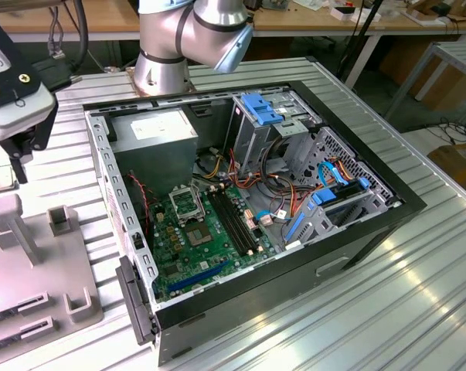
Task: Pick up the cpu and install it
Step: 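Pick up the cpu and move it towards the insertion slot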
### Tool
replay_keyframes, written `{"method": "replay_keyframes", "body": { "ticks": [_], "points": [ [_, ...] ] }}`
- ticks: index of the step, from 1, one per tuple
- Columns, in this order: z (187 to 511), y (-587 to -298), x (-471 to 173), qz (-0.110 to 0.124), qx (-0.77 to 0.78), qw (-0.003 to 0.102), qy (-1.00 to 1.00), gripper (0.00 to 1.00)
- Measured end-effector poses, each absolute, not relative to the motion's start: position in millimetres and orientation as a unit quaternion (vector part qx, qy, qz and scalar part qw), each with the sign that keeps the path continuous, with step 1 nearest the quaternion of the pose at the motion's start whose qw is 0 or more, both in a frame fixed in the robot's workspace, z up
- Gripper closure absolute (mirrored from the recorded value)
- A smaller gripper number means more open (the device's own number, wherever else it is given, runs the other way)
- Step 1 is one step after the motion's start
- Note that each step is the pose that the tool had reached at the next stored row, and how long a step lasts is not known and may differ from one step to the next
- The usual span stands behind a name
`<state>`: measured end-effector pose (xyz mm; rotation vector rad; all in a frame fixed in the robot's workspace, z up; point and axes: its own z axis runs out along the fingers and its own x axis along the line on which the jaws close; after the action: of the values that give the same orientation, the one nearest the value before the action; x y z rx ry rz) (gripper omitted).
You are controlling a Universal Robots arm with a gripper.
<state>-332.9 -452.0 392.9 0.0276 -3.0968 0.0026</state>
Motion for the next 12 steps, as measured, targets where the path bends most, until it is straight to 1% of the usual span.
{"method": "replay_keyframes", "body": {
  "ticks": [12],
  "points": [
    [393, -452, -318, 0.001, 0.009, 0.022, -1.0, 0.53]
  ]
}}
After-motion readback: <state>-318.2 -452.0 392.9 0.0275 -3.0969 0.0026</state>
